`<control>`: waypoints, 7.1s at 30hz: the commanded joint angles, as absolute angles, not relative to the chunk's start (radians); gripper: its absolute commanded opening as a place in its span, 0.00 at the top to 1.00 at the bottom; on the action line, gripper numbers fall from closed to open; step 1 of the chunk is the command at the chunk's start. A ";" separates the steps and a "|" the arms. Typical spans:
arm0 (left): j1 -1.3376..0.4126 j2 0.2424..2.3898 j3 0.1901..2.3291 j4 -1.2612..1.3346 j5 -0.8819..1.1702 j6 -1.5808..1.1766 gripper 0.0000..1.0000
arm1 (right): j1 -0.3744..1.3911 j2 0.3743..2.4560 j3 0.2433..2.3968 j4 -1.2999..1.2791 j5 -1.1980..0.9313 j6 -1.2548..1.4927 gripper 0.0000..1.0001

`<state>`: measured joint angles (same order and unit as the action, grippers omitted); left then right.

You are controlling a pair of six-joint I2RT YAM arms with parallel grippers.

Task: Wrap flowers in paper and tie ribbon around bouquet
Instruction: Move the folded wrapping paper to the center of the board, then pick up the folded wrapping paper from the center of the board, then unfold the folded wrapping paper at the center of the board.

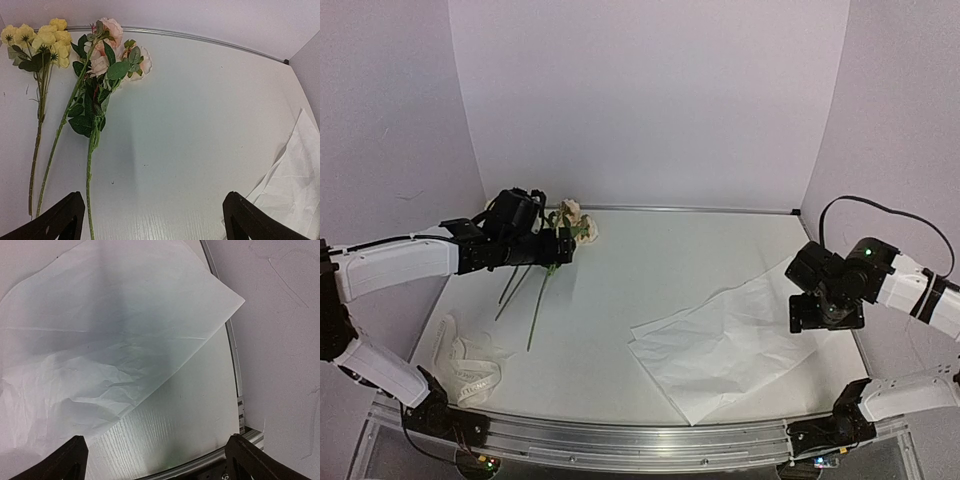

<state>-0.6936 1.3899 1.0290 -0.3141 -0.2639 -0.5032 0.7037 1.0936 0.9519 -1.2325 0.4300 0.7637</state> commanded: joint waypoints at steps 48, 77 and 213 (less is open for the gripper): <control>-0.812 1.900 1.182 -0.293 0.380 -0.675 0.19 | 0.213 1.110 0.539 -0.795 -0.015 0.864 0.02; -0.631 1.719 0.857 0.113 0.588 -1.180 0.15 | 0.342 1.788 1.047 -0.564 -0.307 0.881 0.17; -1.070 1.720 1.294 -0.354 0.100 -0.501 0.19 | 0.376 1.643 1.219 -0.912 -0.250 0.602 0.10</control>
